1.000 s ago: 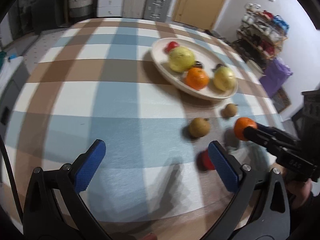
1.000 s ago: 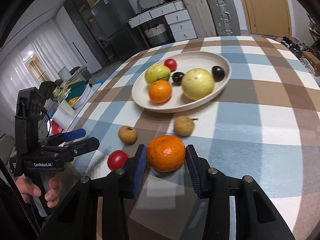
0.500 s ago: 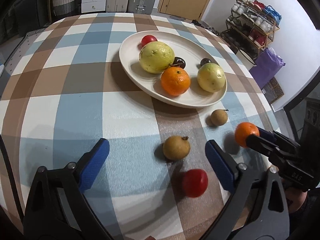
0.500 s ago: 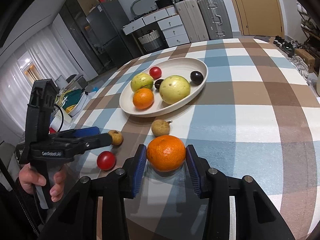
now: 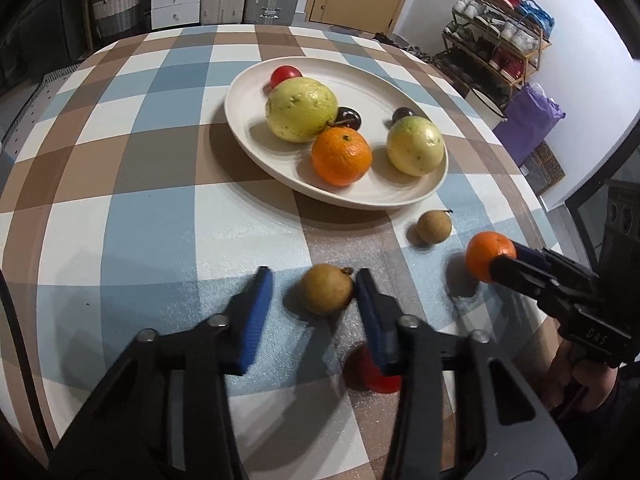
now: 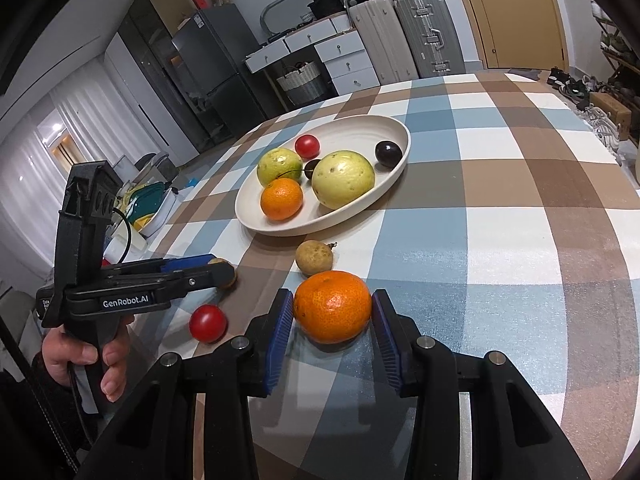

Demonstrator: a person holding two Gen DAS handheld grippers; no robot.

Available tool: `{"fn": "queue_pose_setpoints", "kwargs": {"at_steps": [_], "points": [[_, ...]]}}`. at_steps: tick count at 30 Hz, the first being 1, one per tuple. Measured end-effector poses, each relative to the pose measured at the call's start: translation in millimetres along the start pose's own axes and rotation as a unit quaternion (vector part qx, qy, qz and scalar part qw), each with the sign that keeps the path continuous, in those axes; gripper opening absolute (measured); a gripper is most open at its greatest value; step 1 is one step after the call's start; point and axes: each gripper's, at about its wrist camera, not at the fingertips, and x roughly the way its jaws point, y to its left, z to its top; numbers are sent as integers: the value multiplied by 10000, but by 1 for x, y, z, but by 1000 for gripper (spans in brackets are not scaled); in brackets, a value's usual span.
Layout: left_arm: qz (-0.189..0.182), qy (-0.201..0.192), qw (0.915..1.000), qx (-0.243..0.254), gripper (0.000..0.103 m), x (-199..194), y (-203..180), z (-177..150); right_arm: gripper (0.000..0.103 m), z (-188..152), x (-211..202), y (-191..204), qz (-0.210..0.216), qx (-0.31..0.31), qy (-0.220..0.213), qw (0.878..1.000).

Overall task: Organize fruits
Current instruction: 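Lift the orange with the right gripper while the left gripper grasps the brown kiwi, then carry the orange and kiwi onto the plate and open both grippers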

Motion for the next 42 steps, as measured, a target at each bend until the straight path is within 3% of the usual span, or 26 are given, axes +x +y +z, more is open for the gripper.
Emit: {"fn": "queue_pose_setpoints", "kwargs": {"at_steps": [2, 16, 21, 35, 42], "points": [[28, -4, 9999, 110, 25, 0, -4, -2, 41, 0, 0, -1, -1, 12, -14, 10000], [-78, -372, 9992, 111, 25, -26, -7, 6, 41, 13, -6, 3, 42, -33, -166, 9998], [-172, -613, 9979, 120, 25, -44, -7, 22, 41, 28, -7, 8, 100, -116, -301, 9994], [-274, -767, 9963, 281, 25, -52, -24, 77, 41, 79, -2, 16, 160, -224, -537, 9982], [-264, -800, 9958, 360, 25, -43, -32, 106, 41, 107, 22, 0, 130, 203, -302, 9993]]}}
